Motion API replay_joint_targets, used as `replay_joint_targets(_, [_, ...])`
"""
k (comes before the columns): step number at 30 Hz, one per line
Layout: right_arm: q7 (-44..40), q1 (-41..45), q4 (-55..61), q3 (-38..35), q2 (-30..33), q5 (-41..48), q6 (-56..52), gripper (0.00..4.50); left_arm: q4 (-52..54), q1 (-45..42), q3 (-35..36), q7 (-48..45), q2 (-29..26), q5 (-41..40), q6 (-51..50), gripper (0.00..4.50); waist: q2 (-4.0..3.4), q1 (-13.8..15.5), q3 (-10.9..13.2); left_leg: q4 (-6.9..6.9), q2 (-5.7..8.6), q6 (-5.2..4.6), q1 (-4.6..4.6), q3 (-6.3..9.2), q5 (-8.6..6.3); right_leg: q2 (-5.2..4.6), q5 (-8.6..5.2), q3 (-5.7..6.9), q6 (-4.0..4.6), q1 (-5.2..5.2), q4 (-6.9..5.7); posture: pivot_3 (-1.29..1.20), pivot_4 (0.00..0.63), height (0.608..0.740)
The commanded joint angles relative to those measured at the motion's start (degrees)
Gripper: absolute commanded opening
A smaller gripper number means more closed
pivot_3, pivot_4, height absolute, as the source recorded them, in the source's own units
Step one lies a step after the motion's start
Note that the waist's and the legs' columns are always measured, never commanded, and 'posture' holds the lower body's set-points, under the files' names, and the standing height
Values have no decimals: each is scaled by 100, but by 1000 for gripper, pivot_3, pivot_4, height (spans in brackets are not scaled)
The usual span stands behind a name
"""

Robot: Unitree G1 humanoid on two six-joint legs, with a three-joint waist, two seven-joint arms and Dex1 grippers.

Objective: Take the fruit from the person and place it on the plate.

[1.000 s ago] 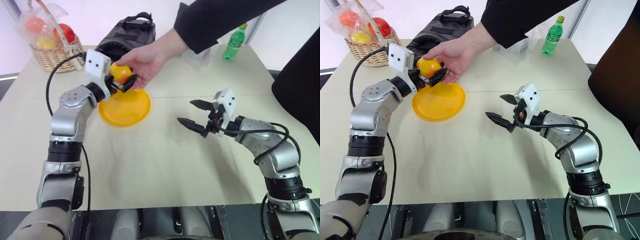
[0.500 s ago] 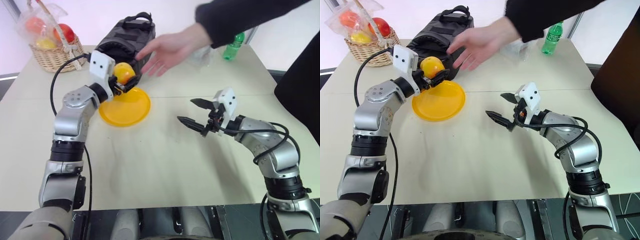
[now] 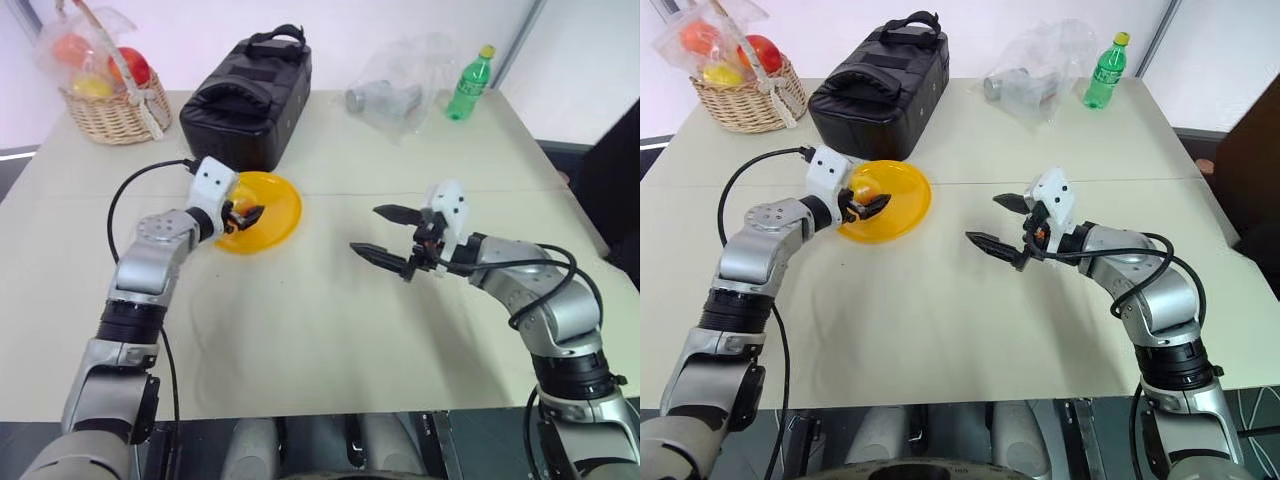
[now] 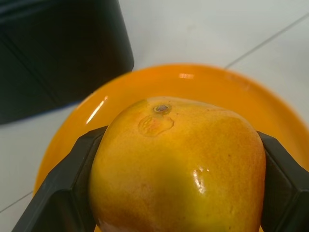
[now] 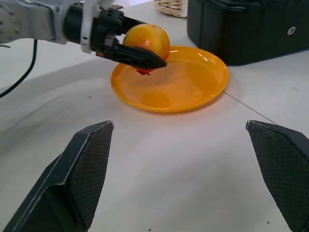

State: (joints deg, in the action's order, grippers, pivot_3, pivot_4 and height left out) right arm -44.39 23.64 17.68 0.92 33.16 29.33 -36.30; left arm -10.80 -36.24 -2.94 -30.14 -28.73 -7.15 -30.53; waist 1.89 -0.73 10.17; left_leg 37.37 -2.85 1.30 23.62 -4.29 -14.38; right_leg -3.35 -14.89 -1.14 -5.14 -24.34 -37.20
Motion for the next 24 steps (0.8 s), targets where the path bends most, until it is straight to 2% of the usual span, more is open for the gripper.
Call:
replay_joint_targets(1, [11, 21, 267, -6, 56, -44, 61, 4500, 99, -116, 93, -69, 38, -23, 183, 4449, 0, 2, 0, 0, 0, 0, 0, 0, 0, 0, 0, 0, 0, 0, 0, 0, 150, 740])
replay_joint_targets(10, [78, -27, 172, -26, 42, -213, 195, 4500, -59, -307, 373, 227, 137, -28, 233, 4449, 0, 9, 0, 2, 0, 0, 0, 0, 0, -1, 0, 0, 0, 0, 0, 0, 150, 740])
replay_joint_targets(16, [182, -60, -177, -126, 28, -442, 453, 4500, 332, -270, 1291, 246, 82, -722, -39, 4449, 0, -8, 0, 0, -1, 0, 0, 0, 0, 0, 0, 0, 0, 0, 0, 0, 150, 740])
replay_joint_targets(19, [195, -17, -359, -182, -17, -468, 557, 4500, 883, 46, 1726, 4, -119, -1188, -325, 4449, 0, -7, 0, 0, -2, 0, 0, 0, 0, 0, 0, 0, 0, 0, -1, 0, 150, 740])
replay_joint_targets(24, [248, 48, -727, -184, -78, -616, 829, 4500, 1546, 710, 2101, -54, -413, -1515, -614, 4449, 0, -14, 0, -3, -2, 0, -4, -2, 0, -1, 0, -1, 0, 0, -2, 0, 150, 740])
